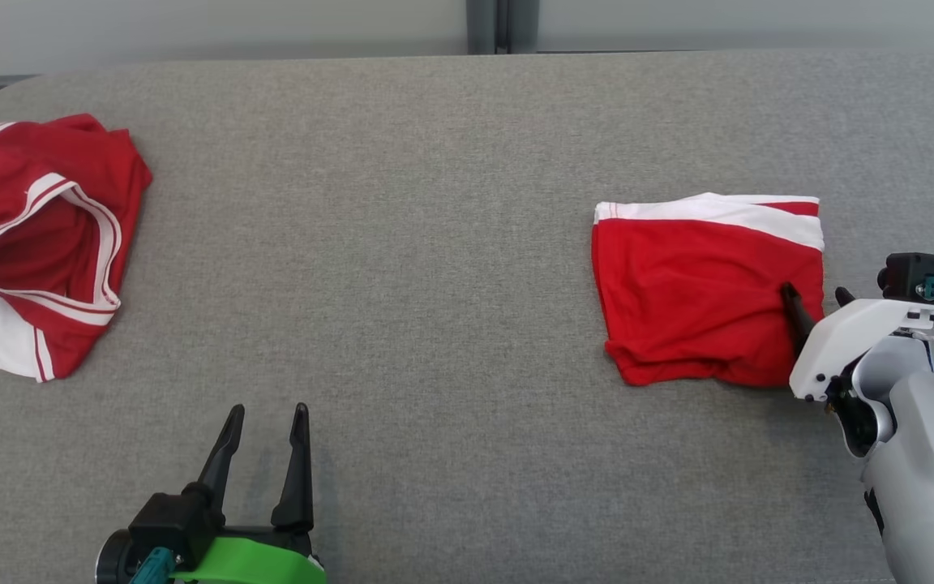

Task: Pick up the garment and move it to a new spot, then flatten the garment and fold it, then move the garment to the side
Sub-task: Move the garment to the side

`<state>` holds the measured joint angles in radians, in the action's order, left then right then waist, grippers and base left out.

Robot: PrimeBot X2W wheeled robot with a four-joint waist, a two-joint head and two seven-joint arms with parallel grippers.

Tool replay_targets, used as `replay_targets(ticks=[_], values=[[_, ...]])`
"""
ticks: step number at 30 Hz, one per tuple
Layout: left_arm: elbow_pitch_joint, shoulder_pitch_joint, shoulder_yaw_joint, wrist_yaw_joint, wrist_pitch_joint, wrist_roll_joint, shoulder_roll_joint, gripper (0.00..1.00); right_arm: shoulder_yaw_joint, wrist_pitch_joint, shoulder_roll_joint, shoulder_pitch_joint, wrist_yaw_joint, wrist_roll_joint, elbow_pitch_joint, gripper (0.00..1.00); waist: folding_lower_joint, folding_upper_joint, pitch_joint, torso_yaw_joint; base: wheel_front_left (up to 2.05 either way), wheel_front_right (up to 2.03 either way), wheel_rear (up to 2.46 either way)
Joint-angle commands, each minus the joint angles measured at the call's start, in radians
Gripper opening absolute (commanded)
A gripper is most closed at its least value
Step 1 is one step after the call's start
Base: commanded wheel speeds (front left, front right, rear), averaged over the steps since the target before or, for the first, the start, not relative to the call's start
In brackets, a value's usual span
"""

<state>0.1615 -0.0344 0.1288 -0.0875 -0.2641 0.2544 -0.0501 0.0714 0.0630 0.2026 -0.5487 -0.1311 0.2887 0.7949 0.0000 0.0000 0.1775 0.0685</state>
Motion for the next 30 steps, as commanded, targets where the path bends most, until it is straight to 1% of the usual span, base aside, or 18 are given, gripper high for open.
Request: replay_targets(ticks=[1,7,8,9,12,14,19,26,30], values=[[0.000,0.019,-0.001,0.002,0.000,0.004,-0.002,1.00,-0.010,0.012,0.004,-0.014,0.001,0.013,0.022,1.00,0.0000,0.0000,0.024,0.030,0.00,0.00,0.00],[0.000,0.026,-0.003,-0.001,0.000,-0.005,-0.002,1.00,-0.021,0.049,-0.001,-0.040,0.001,0.099,0.112,1.00,0.0000,0.0000,0.036,0.045,0.00,0.00,0.00],[-0.001,0.028,-0.004,-0.001,0.000,-0.006,-0.002,1.00,-0.019,0.042,-0.002,-0.043,0.001,0.113,0.119,0.83,0.0000,0.0000,0.038,0.044,0.00,0.00,0.00],[-0.002,0.029,-0.005,0.001,0.000,-0.007,-0.002,1.00,-0.023,0.035,-0.002,-0.046,0.001,0.123,0.123,0.00,0.0000,0.0000,0.038,0.043,0.00,0.00,0.00],[-0.010,0.027,-0.002,0.004,0.000,-0.003,-0.002,1.00,-0.049,0.021,-0.005,-0.046,0.001,0.165,0.125,0.00,0.0000,0.0000,0.036,0.023,0.00,0.00,0.00],[-0.015,0.024,0.002,0.004,0.000,-0.002,-0.002,1.00,-0.068,0.008,0.009,-0.048,0.001,0.177,0.121,0.00,0.0000,0.0000,0.037,0.001,0.00,0.00,0.00],[-0.045,0.053,0.009,-0.001,0.000,-0.014,-0.002,1.00,-0.110,-0.012,0.030,-0.101,0.001,0.205,0.106,0.00,0.0000,0.0000,0.076,-0.074,0.00,0.00,0.00],[-0.086,0.096,0.020,-0.012,0.000,-0.034,-0.002,1.00,-0.158,-0.048,0.051,-0.178,0.001,0.194,0.126,0.00,0.0000,0.0000,0.148,-0.199,0.00,0.00,0.00],[-0.090,0.132,0.045,-0.022,0.000,-0.053,-0.003,1.00,-0.173,-0.079,0.069,-0.224,0.001,0.178,0.144,0.00,0.0000,0.0000,0.195,-0.238,0.00,0.00,0.00]])
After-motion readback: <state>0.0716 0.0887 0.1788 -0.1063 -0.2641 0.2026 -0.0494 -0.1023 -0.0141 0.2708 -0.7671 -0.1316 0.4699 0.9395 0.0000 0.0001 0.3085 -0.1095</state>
